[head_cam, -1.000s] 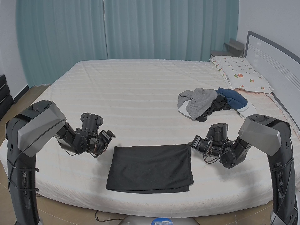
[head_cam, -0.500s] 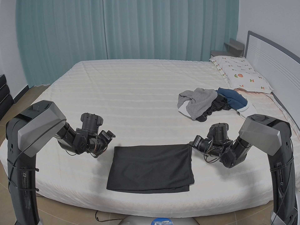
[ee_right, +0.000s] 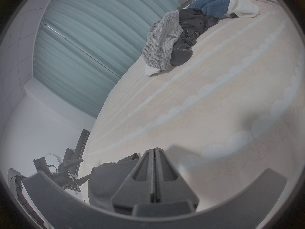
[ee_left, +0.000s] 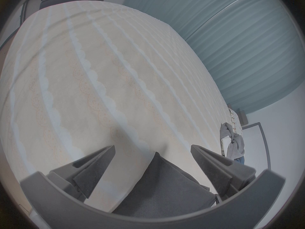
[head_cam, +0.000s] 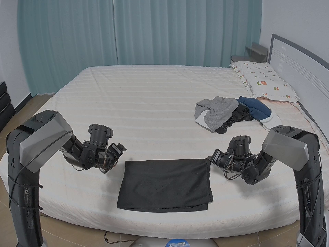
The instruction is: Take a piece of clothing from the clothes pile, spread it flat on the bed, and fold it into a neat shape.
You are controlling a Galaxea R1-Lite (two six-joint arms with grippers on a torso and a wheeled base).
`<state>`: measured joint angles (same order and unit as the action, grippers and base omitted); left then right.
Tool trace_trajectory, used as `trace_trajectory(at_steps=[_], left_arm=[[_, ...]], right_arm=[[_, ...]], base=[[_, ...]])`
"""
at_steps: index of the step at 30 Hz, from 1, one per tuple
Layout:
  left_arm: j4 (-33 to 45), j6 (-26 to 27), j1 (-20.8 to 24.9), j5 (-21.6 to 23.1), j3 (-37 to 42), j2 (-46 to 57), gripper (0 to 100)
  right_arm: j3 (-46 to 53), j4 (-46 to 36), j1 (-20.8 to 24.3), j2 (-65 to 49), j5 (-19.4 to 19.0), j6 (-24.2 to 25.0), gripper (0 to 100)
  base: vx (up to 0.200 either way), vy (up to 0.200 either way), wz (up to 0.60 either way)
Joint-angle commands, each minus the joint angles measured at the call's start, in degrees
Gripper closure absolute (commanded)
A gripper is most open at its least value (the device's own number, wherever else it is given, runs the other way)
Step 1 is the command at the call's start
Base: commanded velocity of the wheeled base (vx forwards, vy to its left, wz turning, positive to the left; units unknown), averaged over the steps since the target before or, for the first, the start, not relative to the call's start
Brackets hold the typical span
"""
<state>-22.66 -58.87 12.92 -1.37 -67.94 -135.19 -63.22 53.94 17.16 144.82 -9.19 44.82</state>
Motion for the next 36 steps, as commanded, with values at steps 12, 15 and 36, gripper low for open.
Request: trace_trajectory(at_steps=[12, 15, 36], left_arm=[[0.07, 0.25, 0.09, 0.05, 0.61, 0.19, 0], [-0.1, 1.48, 0.35, 0.57, 2.37, 0.63, 0], [-31.92, 18.18, 2.99, 11.65, 27.77, 3.18, 0]], right_arm=[[3.37, 0.46, -0.99, -4.38, -0.12, 0.0, 0], [7.41, 0.72, -2.22, -7.71, -0.65, 0.0, 0], [36.68, 22.08, -11.36, -13.08, -5.4, 0.18, 0]], base=[[0.0, 0.0, 0.0], [0.0, 0.0, 0.0], [0.0, 0.0, 0.0]])
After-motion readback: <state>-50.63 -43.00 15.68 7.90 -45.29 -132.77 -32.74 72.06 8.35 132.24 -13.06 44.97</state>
